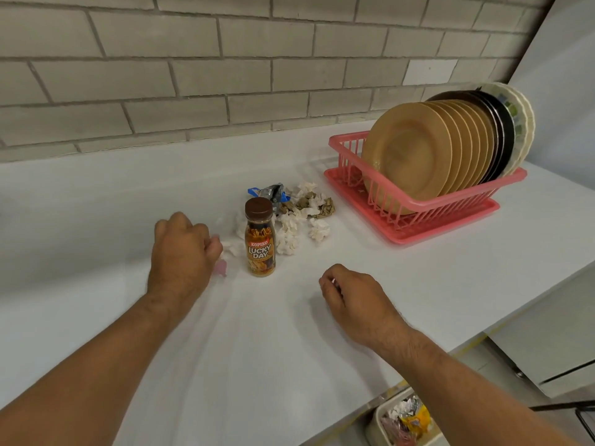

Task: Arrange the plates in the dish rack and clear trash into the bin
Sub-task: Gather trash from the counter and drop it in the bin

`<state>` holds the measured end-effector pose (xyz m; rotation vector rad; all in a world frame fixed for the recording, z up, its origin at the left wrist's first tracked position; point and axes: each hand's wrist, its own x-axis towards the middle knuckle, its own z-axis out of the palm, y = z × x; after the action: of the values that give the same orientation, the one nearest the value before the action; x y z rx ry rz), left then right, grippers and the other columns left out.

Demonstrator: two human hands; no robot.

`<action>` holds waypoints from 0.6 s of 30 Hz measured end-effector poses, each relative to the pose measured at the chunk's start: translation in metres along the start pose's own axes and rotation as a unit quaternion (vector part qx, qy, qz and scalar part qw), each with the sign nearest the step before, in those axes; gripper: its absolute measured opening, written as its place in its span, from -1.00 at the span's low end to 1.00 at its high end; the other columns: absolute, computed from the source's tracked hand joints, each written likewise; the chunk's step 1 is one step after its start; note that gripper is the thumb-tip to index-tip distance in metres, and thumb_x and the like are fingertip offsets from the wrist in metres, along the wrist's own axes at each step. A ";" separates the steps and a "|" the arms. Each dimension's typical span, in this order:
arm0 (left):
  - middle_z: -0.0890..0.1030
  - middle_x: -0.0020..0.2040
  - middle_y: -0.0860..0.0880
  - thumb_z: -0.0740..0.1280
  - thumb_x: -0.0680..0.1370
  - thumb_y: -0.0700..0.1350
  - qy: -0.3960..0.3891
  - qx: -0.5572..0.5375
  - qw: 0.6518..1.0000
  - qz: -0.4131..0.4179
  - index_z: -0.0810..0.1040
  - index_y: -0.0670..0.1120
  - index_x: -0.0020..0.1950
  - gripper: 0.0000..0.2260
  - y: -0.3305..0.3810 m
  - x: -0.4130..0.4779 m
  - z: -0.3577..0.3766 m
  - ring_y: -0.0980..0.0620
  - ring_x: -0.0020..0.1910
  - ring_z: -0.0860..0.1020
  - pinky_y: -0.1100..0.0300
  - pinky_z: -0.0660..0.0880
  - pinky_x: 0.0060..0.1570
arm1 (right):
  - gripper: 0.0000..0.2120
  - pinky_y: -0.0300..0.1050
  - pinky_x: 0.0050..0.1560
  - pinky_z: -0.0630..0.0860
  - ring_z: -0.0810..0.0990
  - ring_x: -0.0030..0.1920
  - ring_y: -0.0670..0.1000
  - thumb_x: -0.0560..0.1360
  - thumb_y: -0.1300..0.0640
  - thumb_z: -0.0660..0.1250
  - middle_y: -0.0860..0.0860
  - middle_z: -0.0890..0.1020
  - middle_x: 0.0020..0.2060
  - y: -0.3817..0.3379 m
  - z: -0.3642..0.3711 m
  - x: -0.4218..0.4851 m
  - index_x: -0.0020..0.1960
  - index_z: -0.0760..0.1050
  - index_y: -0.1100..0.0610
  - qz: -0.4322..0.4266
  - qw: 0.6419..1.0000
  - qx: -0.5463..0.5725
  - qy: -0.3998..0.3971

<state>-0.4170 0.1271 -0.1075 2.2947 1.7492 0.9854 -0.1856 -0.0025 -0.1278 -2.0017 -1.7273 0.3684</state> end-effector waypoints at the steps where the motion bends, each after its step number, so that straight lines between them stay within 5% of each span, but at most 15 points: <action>1: 0.36 -0.11 -0.06 0.34 0.51 -0.23 0.008 -0.054 0.998 -0.008 0.44 -0.21 -0.30 -0.80 0.002 0.003 -0.001 0.01 -0.18 0.47 0.20 0.41 -0.36 | -0.81 -0.08 -0.16 0.51 0.51 -0.26 -0.06 0.61 0.02 0.08 -0.14 0.52 -0.31 0.000 0.000 0.002 0.04 0.45 0.01 0.005 1.000 0.010 -0.004; 4: 0.43 0.14 -0.04 0.33 0.47 -0.29 0.023 -0.085 0.996 0.000 0.41 -0.16 -0.27 -0.84 0.009 0.009 -0.004 0.08 -0.37 0.55 0.31 0.40 -0.41 | -0.71 -0.15 0.04 0.49 0.56 -0.04 -0.02 0.60 0.17 0.08 -0.07 0.60 -0.07 0.003 0.002 0.009 0.27 0.44 0.04 0.014 1.000 0.019 -0.020; 8: 0.57 -0.04 -0.08 0.30 0.48 -0.27 0.058 -0.101 0.993 0.010 0.41 -0.11 -0.24 -0.86 0.020 0.013 -0.012 -0.05 -0.17 0.53 0.16 0.44 -0.21 | -0.64 -0.16 0.04 0.50 0.57 -0.01 0.01 0.58 0.25 0.09 0.00 0.60 0.03 0.012 0.002 0.023 0.33 0.39 0.02 0.041 0.998 0.022 -0.045; 11: 0.56 -0.14 -0.06 0.25 0.54 -0.18 0.054 -0.179 0.982 -0.016 0.39 -0.04 -0.05 -0.94 0.024 0.015 -0.018 -0.07 -0.20 0.56 0.05 0.52 -0.23 | -0.72 -0.05 0.00 0.51 0.58 0.02 0.13 0.62 0.07 0.05 0.07 0.60 0.01 0.021 0.000 0.041 0.28 0.39 0.00 0.053 0.998 -0.003 -0.028; 14: 0.52 -0.15 -0.01 0.22 0.59 0.03 0.085 -0.171 0.982 0.010 0.44 -0.02 0.18 -0.78 0.032 0.019 -0.028 0.03 -0.18 0.49 0.19 0.37 -0.20 | -0.63 -0.08 -0.13 0.46 0.58 0.00 0.13 0.58 -0.17 0.08 0.06 0.62 -0.01 0.029 -0.004 0.069 0.28 0.38 -0.02 0.084 0.996 -0.038 0.009; 18: 0.46 -0.25 0.02 0.28 0.44 0.25 0.112 -0.133 0.984 0.040 0.58 -0.05 0.01 -0.61 0.047 0.016 -0.046 0.14 -0.28 0.38 0.44 0.26 -0.28 | -0.51 -0.04 -0.15 0.48 0.56 0.05 0.14 0.53 -0.28 0.08 0.05 0.59 0.09 0.033 -0.007 0.109 0.36 0.30 -0.06 0.102 0.991 -0.085 0.017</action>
<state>-0.4002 0.1110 -0.0436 2.1699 1.4925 1.4463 -0.1355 0.1000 -0.1283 -2.3014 -1.5844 0.2607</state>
